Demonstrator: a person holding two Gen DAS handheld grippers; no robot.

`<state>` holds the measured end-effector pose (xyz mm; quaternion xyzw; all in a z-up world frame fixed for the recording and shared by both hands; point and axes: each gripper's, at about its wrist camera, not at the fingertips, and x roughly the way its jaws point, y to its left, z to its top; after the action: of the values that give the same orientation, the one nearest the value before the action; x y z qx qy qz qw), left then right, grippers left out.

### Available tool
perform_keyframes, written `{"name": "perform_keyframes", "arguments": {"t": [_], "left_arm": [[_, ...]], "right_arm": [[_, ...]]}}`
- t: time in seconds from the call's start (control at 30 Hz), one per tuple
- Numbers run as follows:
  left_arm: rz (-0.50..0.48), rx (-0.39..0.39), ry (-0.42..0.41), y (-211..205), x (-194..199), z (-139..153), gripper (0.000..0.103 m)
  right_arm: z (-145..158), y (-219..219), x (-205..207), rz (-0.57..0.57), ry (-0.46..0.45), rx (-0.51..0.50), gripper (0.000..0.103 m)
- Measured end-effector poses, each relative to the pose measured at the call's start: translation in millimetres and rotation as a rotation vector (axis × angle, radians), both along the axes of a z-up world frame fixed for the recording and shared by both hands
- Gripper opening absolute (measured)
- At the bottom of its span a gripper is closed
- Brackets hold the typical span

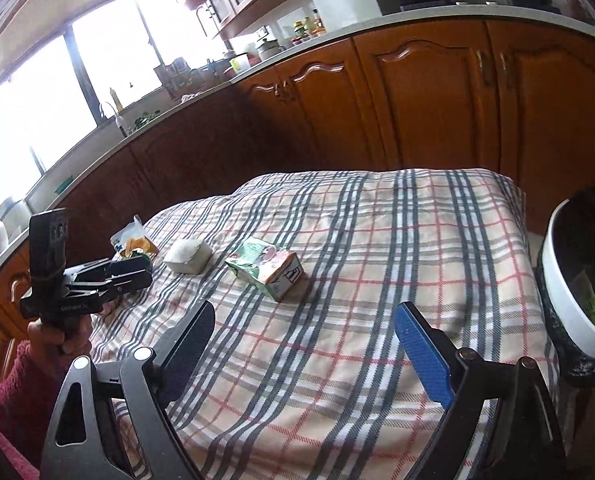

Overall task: Collect trash
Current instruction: 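Move both open tools back over the milk carton and foam block, then grasp the green milk carton with the right tool while the left tool grasps the white foam block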

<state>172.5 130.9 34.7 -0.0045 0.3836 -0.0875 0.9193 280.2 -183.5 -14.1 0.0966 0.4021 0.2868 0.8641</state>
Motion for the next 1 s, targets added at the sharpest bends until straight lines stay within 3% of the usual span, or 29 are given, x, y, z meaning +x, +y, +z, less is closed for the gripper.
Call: {"name": "perform_keyframes", "arguments": {"t": [0.23, 0.4, 0.67, 0.83, 0.93, 1.0], "left_arm": [[-0.119, 0.162, 0.021, 3.5, 31.7, -8.4, 0.075], [-0.213, 0.290, 0.092, 12.8, 69.5, -18.0, 0.077], [-0.339, 0.364, 0.215, 26.1, 121.1, -44.8, 0.079], [-0.334, 0.402, 0.281, 23.6, 138.0, -68.0, 0.079], [-0.320, 0.390, 0.263, 21.4, 137.2, -70.2, 0.074], [-0.298, 0.369, 0.259, 22.4, 135.8, -70.1, 0.070]], "right_arm": [[-1.7, 51.7, 15.5, 0.189, -0.034, -0.098, 0.094], [-11.2, 89.7, 35.6, 0.304, -0.034, -0.162, 0.094], [-34.4, 131.7, 66.4, 0.418, -0.029, -0.273, 0.094], [-51.7, 150.3, 82.1, 0.445, -0.023, -0.343, 0.093], [-57.5, 153.7, 88.9, 0.437, -0.010, -0.350, 0.087], [-61.0, 154.0, 91.6, 0.426, 0.002, -0.355, 0.068]]}}
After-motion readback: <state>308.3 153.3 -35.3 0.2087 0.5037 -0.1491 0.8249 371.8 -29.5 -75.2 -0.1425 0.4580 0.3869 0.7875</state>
